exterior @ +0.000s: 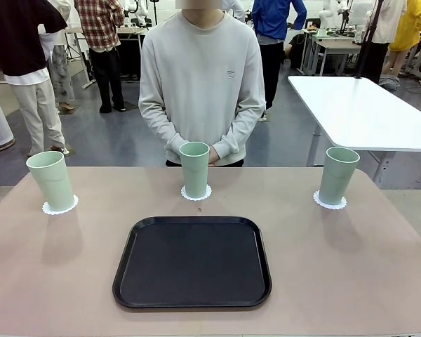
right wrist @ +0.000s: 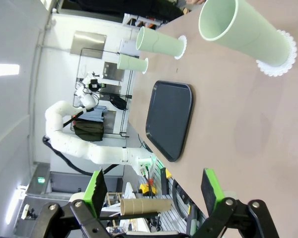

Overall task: Place coasters on the table and set cups on them.
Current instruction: Take one Reusable plastic cup from the Flat Tray and place it on a coaster set by the human.

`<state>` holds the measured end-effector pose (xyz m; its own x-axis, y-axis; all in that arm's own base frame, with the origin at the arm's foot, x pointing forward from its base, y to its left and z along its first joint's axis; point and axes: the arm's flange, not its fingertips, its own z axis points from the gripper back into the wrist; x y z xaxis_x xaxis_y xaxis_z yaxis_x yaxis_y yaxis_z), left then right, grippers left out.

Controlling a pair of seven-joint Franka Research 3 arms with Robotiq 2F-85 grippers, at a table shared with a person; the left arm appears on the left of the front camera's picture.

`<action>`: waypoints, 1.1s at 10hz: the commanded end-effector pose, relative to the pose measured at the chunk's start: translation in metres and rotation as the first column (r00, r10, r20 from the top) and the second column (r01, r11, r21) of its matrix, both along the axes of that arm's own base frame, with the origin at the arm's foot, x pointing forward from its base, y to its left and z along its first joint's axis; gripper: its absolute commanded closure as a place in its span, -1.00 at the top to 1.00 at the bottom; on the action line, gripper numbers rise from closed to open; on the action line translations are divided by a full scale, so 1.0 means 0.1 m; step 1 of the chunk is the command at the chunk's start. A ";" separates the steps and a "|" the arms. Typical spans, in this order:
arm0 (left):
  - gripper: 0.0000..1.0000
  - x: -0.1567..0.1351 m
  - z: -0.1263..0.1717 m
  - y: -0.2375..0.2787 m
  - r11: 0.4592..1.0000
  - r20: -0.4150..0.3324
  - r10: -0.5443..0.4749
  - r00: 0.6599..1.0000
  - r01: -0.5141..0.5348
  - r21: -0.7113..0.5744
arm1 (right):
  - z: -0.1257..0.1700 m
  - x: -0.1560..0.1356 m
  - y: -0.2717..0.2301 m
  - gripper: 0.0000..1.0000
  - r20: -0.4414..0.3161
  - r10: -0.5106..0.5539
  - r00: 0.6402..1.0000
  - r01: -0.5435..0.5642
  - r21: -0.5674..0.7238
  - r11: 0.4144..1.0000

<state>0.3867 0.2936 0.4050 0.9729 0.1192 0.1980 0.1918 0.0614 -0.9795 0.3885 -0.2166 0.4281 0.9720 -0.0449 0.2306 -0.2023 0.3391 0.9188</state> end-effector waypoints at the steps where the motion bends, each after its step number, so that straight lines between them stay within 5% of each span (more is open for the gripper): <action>1: 1.00 0.05 0.14 0.22 0.995 -0.023 -0.048 0.999 0.050 0.090 | 0.01 0.00 0.00 1.00 0.003 0.001 1.000 -0.001 0.001 1.000; 7: 1.00 0.12 0.19 0.13 0.959 -0.002 -0.019 1.000 0.019 0.282 | 0.01 0.00 0.00 1.00 0.003 0.001 1.000 -0.001 0.001 1.000; 11: 1.00 0.13 0.19 0.27 0.977 -0.027 -0.013 1.000 0.019 0.213 | 0.01 0.00 0.00 1.00 0.003 0.001 1.000 -0.001 0.001 1.000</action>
<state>0.4013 0.3197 0.4227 0.9792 0.0580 0.1942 0.1706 0.2816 -0.9442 0.3885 -0.2166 0.4281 0.9720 -0.0449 0.2306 -0.2023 0.3391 0.9188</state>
